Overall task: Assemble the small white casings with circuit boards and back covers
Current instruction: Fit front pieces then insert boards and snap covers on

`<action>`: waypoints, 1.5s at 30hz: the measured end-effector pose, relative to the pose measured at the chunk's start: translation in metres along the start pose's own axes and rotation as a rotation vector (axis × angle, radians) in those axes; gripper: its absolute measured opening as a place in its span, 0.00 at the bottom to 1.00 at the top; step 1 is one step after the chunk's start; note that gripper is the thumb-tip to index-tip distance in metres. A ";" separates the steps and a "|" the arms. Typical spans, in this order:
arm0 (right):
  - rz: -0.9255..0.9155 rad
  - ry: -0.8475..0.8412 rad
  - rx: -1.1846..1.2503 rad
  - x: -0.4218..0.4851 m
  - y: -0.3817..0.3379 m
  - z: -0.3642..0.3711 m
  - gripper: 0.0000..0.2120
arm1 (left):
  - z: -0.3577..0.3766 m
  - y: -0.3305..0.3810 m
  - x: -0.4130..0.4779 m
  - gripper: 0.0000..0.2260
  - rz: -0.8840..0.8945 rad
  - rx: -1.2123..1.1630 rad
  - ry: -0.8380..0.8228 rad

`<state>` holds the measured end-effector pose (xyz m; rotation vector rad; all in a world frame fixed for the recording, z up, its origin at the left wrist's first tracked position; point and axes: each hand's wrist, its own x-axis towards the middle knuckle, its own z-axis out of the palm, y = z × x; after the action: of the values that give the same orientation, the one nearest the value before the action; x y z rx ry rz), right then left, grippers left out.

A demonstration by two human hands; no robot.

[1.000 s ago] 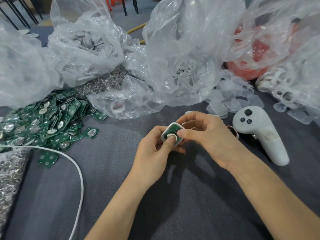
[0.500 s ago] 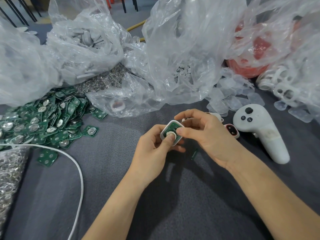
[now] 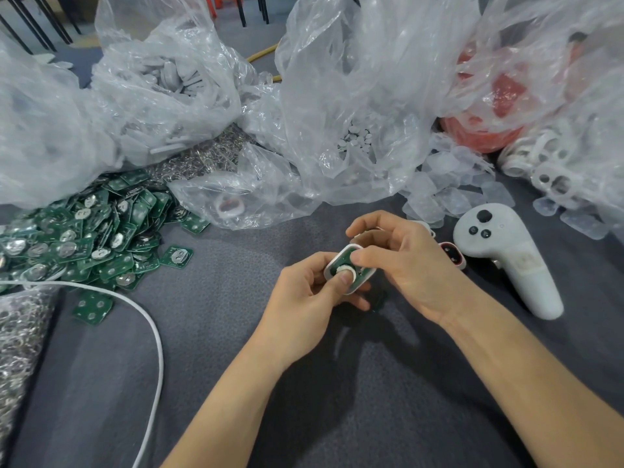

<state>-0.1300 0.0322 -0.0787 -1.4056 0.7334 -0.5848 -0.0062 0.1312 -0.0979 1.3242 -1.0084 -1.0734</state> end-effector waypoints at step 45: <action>-0.311 0.342 -0.757 -0.001 0.037 0.037 0.07 | -0.219 0.125 0.077 0.19 0.266 0.689 1.254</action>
<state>-0.1045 0.0607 -0.1149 -2.1756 1.0839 -0.8520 0.2274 0.1015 0.0214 1.9035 -0.5110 0.4352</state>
